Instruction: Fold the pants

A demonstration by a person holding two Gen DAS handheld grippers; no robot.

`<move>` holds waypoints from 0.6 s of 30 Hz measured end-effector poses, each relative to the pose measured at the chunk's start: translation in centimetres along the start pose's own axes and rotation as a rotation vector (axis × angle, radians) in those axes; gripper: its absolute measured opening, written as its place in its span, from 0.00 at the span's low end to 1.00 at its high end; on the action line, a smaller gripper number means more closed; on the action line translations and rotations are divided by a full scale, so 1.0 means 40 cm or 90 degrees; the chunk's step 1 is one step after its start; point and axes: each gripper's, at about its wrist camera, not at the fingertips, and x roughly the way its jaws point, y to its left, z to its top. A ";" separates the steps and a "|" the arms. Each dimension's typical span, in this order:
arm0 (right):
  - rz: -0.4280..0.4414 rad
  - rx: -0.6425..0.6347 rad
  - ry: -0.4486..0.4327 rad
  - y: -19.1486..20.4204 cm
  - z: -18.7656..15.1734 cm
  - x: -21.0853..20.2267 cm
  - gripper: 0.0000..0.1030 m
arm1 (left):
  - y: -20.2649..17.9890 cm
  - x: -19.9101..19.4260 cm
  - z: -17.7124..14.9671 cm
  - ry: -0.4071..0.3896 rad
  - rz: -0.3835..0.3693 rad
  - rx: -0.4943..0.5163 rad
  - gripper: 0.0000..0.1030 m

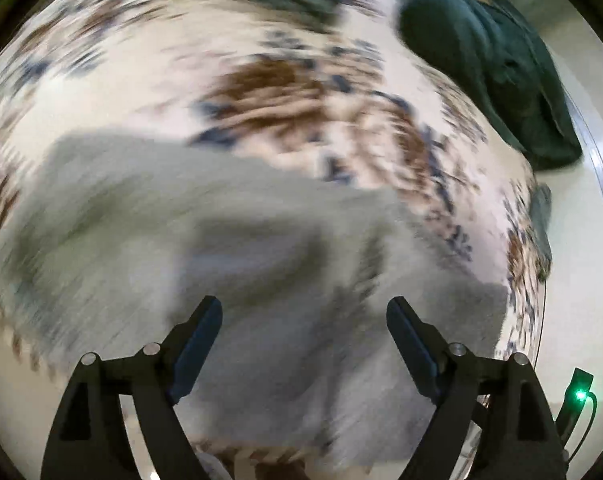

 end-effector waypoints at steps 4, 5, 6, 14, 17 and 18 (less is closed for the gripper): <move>0.038 -0.065 0.032 0.136 -0.053 0.011 1.00 | 0.183 -0.062 -0.057 -0.016 0.049 -0.110 0.81; 0.034 -0.086 0.045 0.170 -0.062 0.024 1.00 | 0.219 -0.071 -0.066 -0.022 0.058 -0.131 0.81; 0.028 -0.122 0.065 0.219 -0.074 0.049 1.00 | 0.269 -0.080 -0.077 -0.030 0.065 -0.159 0.81; 0.032 -0.170 0.060 0.363 -0.083 0.053 1.00 | 0.510 -0.052 -0.103 -0.067 -0.006 -0.376 0.81; 0.031 -0.143 0.046 0.357 -0.063 0.034 1.00 | 0.554 -0.004 -0.095 -0.089 -0.075 -0.455 0.81; 0.026 -0.137 0.046 0.354 -0.057 0.033 1.00 | 0.564 0.014 -0.088 -0.094 -0.095 -0.478 0.81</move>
